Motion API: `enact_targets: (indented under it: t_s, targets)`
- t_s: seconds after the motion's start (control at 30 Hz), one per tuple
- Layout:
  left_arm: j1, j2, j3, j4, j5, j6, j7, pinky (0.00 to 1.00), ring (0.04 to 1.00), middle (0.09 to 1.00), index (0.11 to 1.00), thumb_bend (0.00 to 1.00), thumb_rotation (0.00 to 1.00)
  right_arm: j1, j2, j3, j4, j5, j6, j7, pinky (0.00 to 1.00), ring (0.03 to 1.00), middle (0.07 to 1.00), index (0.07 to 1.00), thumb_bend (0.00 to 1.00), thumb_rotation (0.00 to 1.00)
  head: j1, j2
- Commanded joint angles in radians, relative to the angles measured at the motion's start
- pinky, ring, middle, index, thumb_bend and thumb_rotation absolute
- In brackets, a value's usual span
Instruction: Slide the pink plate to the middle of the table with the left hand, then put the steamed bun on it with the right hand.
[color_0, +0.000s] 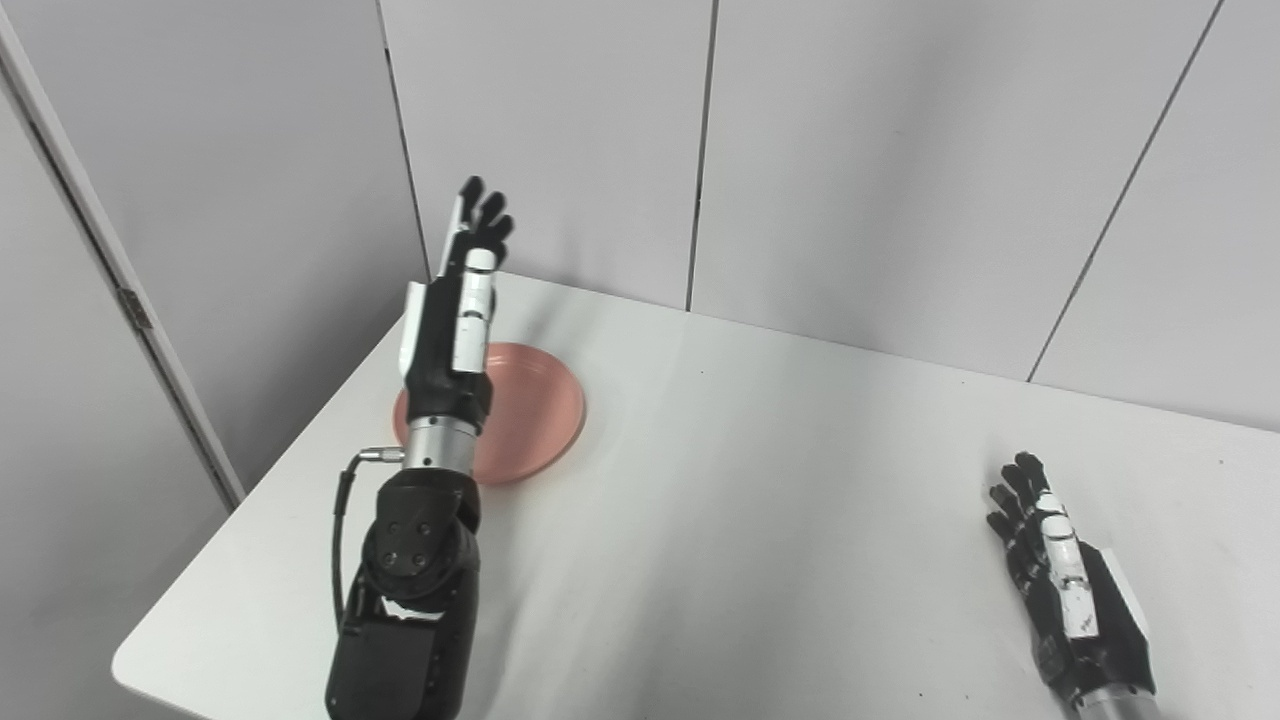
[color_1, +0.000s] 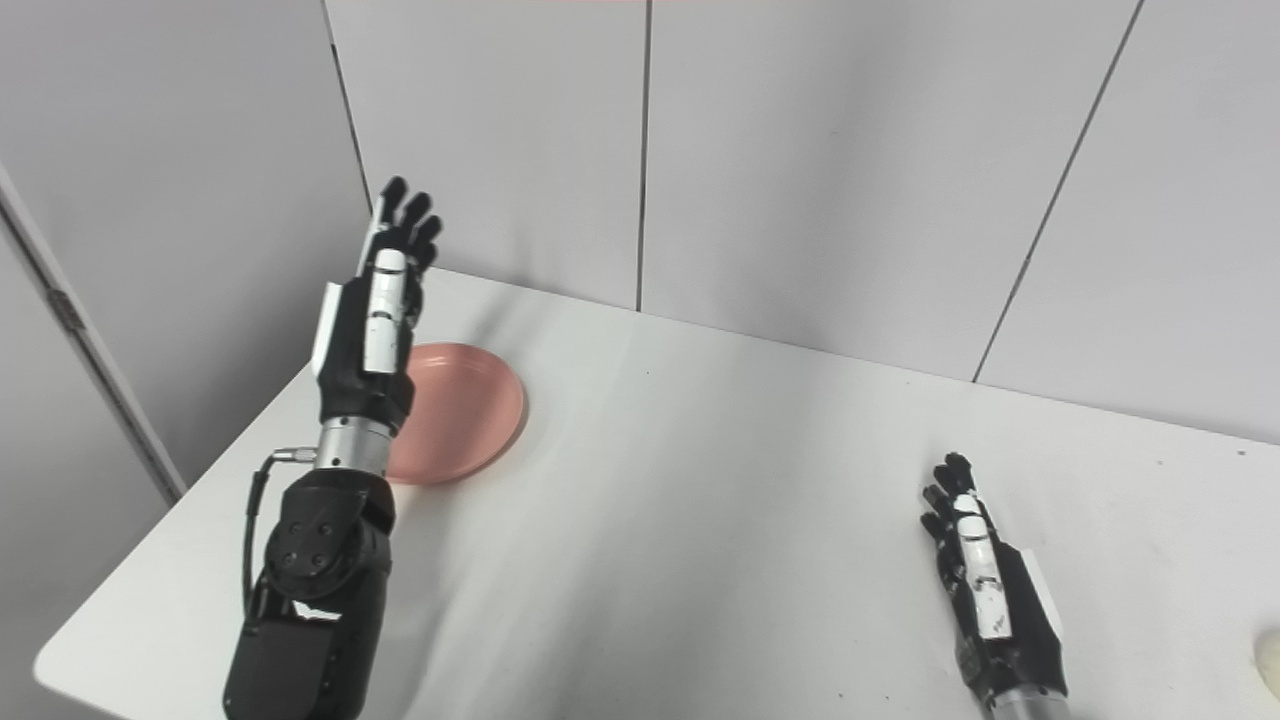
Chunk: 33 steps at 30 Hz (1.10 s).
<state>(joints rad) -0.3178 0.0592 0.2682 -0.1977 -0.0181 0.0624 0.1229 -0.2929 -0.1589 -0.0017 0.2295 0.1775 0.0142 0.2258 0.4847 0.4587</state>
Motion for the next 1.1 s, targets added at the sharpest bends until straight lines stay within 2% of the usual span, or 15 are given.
enact_targets:
  t_s: [0.0, 0.2, 0.4, 0.7, 1.07]
  targets:
    - [-0.046, 0.017, 0.024, -0.013, -0.033, -0.009, 0.023, 1.00, 0.968, 0.976, 0.987, 0.47, 1.00, 0.017, -0.013, -0.008, 0.043, -0.010, 0.043, -0.007, 1.00, 1.000, 1.000, 1.000, 0.04, 1.00, 0.003, 0.001]
    - [-0.058, 0.036, 0.101, 0.030, -0.114, -0.030, 0.045, 1.00, 0.981, 0.987, 0.999, 0.47, 1.00, 0.018, -0.018, -0.011, 0.037, -0.006, 0.049, -0.004, 1.00, 1.000, 1.000, 1.000, 0.04, 1.00, 0.018, 0.005]
    - [-0.059, 0.079, 0.160, 0.100, -0.165, -0.090, 0.048, 1.00, 0.997, 0.996, 1.000, 0.47, 1.00, 0.019, -0.020, -0.012, 0.033, 0.000, 0.047, -0.003, 1.00, 1.000, 1.000, 1.000, 0.03, 1.00, 0.027, 0.006]
    - [-0.052, 0.131, 0.211, 0.194, -0.199, -0.146, 0.052, 1.00, 0.997, 1.000, 0.999, 0.49, 1.00, 0.028, -0.025, -0.009, -0.016, -0.003, 0.099, -0.010, 1.00, 1.000, 1.000, 1.000, 0.03, 1.00, 0.036, 0.018]
    - [-0.061, 0.154, 0.248, 0.283, -0.257, -0.131, 0.063, 1.00, 0.999, 0.997, 1.000, 0.47, 1.00, 0.034, -0.026, -0.011, -0.057, -0.005, 0.143, -0.024, 1.00, 1.000, 1.000, 1.000, 0.02, 1.00, 0.044, 0.029]
